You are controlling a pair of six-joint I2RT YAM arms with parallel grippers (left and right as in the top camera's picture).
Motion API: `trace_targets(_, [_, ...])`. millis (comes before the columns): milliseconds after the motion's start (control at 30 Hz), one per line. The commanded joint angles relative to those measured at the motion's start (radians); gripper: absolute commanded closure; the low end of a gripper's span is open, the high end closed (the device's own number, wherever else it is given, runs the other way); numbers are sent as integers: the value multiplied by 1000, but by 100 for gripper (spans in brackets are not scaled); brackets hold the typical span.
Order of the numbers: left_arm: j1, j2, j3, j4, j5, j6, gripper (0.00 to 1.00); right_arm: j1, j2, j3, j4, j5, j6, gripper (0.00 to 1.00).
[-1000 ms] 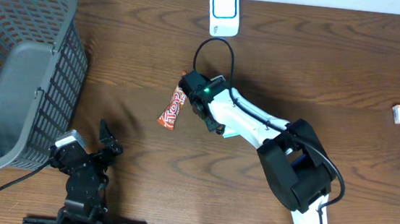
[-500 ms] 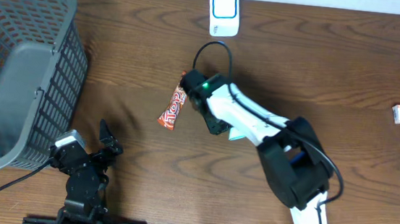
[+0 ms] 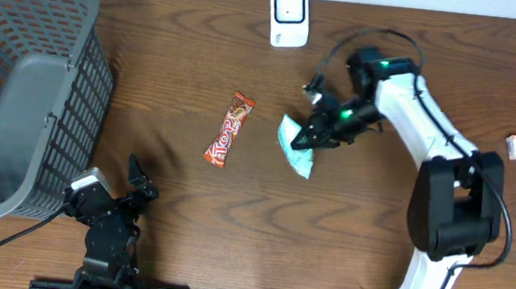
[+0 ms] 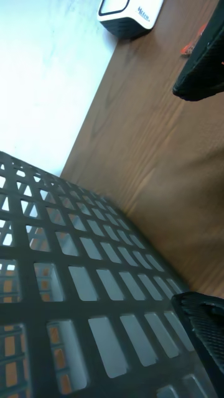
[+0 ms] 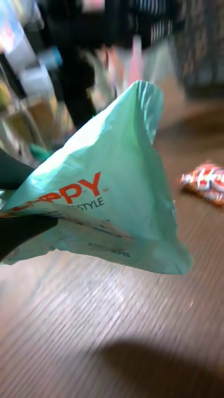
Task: Scan the item barcode
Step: 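Reach the right gripper to the mint-green wipes pack and grasp it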
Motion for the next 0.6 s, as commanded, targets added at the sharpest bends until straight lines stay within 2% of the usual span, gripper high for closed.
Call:
trace_targets(0, [3,-2,-26,-4,-6,-2,2,-56,72,-44,-1,-315,-134,99])
trace_targets(100, [3,-2,-26,-4,-6,-2,2,-94,143,-72,0,-472,-187,99])
trace_targets(333, [3,-2,-26,-4,-6,-2,2,-114,275,-72,51,-686,-187,99])
trace_targets(467, [3,-2,-26,-4,-6,-2,2,-116,321,-70,158,-686,-85,99])
trace_targets(567, [3,-2,-26,-4,-6,-2,2,-116,323,-70,179,-686,-71,99])
